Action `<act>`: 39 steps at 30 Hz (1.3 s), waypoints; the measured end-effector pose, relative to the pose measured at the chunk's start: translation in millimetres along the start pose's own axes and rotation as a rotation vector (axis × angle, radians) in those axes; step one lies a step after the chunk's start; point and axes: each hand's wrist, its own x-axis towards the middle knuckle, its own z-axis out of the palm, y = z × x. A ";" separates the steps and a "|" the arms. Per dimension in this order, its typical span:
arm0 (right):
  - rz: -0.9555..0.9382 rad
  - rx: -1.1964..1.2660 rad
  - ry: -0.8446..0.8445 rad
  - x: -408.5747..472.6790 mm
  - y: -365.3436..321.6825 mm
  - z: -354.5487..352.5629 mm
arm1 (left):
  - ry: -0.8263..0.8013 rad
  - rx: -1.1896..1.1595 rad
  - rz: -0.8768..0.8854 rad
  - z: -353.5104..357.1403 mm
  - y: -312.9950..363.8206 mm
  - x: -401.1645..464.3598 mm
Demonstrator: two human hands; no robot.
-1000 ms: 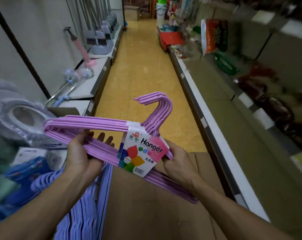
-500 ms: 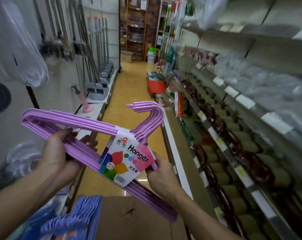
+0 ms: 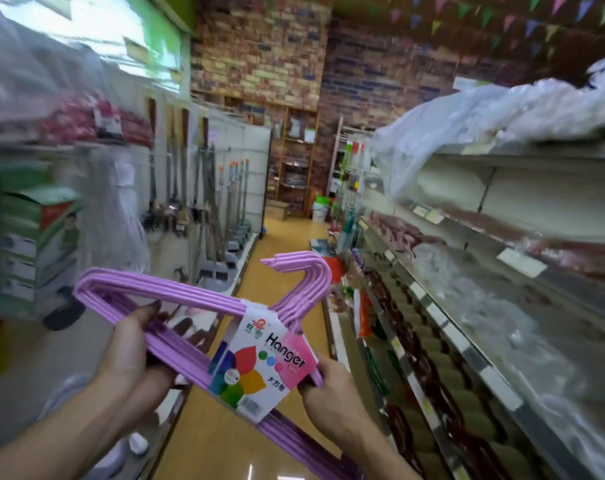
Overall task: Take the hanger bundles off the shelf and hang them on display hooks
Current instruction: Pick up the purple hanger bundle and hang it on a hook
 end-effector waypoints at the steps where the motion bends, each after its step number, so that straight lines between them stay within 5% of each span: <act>1: -0.030 -0.009 -0.003 1.0 -7.1 -6.1 | -0.001 -0.014 0.028 6.5 5.3 -8.2; 13: -0.334 -0.017 -0.136 -8.3 -80.9 -39.4 | 0.108 -0.086 0.287 29.8 63.7 -112.9; 25: -0.552 0.022 -0.361 -72.8 -155.6 34.3 | 0.282 -0.175 0.541 -30.2 120.0 -260.2; 39: -0.776 0.124 -0.635 -245.2 -266.5 133.7 | 0.506 -0.216 0.819 -135.6 186.7 -482.8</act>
